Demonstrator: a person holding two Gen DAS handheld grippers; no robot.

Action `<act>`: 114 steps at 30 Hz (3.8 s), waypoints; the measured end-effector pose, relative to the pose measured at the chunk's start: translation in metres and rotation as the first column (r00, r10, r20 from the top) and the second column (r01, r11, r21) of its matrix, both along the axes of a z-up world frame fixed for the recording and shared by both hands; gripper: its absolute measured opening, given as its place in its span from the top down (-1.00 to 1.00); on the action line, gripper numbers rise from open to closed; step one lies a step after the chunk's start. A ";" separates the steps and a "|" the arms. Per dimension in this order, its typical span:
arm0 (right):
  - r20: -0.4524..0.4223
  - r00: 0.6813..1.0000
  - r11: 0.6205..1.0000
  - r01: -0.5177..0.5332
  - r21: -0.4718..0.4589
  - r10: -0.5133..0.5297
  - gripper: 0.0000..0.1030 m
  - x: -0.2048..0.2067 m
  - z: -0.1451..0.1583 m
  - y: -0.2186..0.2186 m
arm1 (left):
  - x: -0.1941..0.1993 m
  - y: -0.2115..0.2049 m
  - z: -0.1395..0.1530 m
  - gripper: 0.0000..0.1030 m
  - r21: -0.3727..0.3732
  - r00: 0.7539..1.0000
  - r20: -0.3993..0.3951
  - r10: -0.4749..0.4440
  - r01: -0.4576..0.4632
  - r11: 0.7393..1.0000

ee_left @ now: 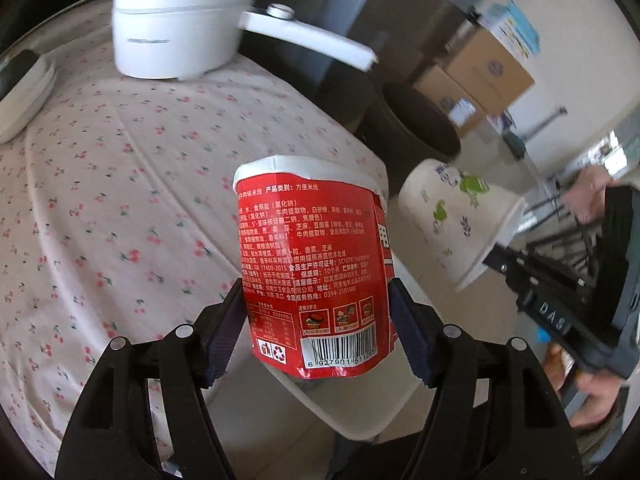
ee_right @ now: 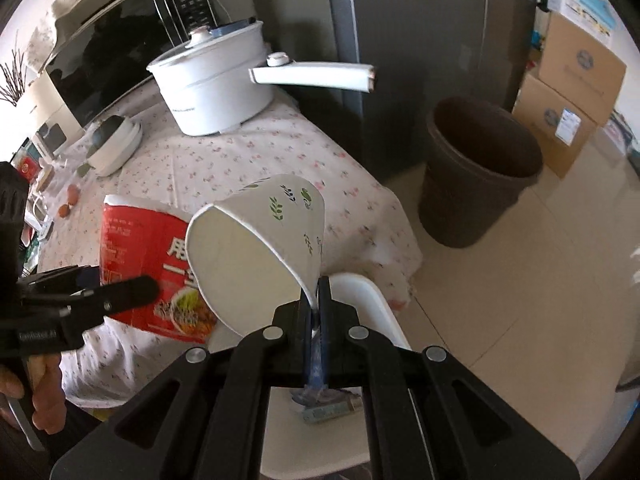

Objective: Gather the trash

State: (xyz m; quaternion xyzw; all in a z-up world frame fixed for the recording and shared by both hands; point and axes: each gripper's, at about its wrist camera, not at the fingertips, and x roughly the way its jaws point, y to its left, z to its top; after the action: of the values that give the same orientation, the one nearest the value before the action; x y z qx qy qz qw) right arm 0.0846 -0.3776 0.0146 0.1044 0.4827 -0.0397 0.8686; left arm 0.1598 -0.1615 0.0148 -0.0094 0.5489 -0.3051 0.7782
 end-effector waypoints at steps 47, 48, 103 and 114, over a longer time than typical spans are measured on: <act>-0.125 0.991 0.998 -0.057 -0.033 0.053 -0.16 -0.009 -0.036 -0.002 | -0.021 -0.016 -0.040 -0.86 0.221 1.000 -0.001 0.012 -0.012 0.975; -0.114 0.992 0.998 -0.055 -0.017 0.053 -0.22 -0.010 -0.033 -0.001 | -0.021 -0.012 -0.038 -0.86 0.239 1.000 0.006 0.025 -0.025 0.971; -0.007 0.998 0.996 0.063 -0.068 -0.063 -0.69 -0.087 -0.050 0.099 | -0.087 0.065 -0.026 -0.86 0.345 0.958 0.220 0.184 -0.253 0.904; -0.008 0.998 0.996 0.061 -0.070 -0.062 -0.70 -0.087 -0.050 0.099 | -0.087 0.067 -0.025 -0.86 0.348 0.956 0.226 0.188 -0.260 0.901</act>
State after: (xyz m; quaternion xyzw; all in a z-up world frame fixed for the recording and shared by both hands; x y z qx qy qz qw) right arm -0.0021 -0.2783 -0.0351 0.0884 0.4819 -0.0838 0.8677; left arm 0.0725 -0.0947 -0.0103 0.1045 0.5166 -0.1025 0.8436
